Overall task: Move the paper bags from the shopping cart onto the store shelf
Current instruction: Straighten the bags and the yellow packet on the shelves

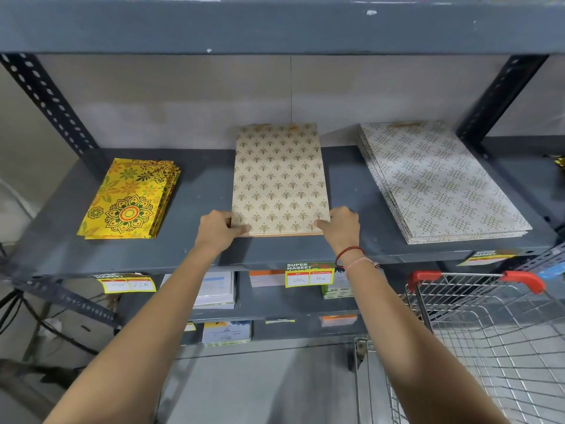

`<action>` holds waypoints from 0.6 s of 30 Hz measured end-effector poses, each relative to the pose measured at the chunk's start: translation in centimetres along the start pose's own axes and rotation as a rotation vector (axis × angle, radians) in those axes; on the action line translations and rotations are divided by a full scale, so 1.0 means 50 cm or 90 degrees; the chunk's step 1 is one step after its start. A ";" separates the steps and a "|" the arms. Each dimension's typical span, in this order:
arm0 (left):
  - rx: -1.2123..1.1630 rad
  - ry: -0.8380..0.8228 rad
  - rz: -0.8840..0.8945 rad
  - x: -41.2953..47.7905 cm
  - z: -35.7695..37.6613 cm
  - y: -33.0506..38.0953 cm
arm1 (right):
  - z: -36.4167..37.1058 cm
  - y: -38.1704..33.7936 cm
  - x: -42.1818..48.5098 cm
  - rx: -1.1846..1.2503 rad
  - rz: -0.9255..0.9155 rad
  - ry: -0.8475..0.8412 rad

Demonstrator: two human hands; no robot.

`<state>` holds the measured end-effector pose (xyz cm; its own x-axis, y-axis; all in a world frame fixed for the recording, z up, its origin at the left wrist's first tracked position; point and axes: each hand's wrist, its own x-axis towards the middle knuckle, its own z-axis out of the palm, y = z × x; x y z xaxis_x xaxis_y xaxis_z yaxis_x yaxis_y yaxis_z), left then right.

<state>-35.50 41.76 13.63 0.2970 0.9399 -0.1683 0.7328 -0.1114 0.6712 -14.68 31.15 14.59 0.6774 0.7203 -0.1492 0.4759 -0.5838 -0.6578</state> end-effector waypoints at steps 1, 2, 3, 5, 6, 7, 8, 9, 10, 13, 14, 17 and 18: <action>0.001 0.003 0.001 0.003 0.000 -0.002 | 0.001 -0.003 0.000 -0.004 0.007 0.001; 0.004 0.006 -0.001 0.005 0.000 -0.003 | 0.000 -0.004 0.000 -0.008 0.014 0.002; 0.004 0.010 -0.005 0.006 0.000 -0.003 | -0.001 -0.005 0.000 -0.012 0.019 0.001; -0.003 0.017 -0.023 0.011 0.000 -0.002 | -0.001 -0.005 0.000 -0.016 0.034 -0.004; -0.008 0.017 -0.030 0.013 -0.001 -0.002 | 0.000 -0.003 0.000 -0.012 0.038 -0.007; -0.011 0.014 -0.036 0.015 -0.002 -0.003 | 0.001 -0.002 0.001 -0.007 0.041 -0.009; -0.014 0.011 -0.039 0.016 -0.004 -0.002 | 0.001 -0.001 0.001 -0.002 0.043 -0.012; -0.020 0.007 -0.041 0.018 -0.006 -0.003 | 0.000 0.000 0.002 0.003 0.044 -0.018; -0.028 0.002 -0.041 0.018 -0.007 -0.003 | -0.001 0.001 0.003 0.008 0.043 -0.023; -0.032 -0.012 -0.036 0.018 -0.013 -0.003 | -0.005 0.004 0.007 0.029 0.049 -0.028; -0.033 -0.013 -0.033 0.018 -0.014 -0.003 | -0.006 0.004 0.007 0.034 0.051 -0.029; -0.033 -0.015 -0.030 0.018 -0.017 -0.004 | -0.006 0.002 0.003 0.048 0.049 -0.026; -0.034 -0.017 -0.031 0.019 -0.017 -0.005 | -0.007 0.002 0.001 0.051 0.049 -0.024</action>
<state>-35.91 42.97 13.93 0.2793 0.9345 -0.2208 0.7137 -0.0482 0.6988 -14.41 30.97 14.77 0.6874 0.6896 -0.2280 0.3765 -0.6068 -0.7000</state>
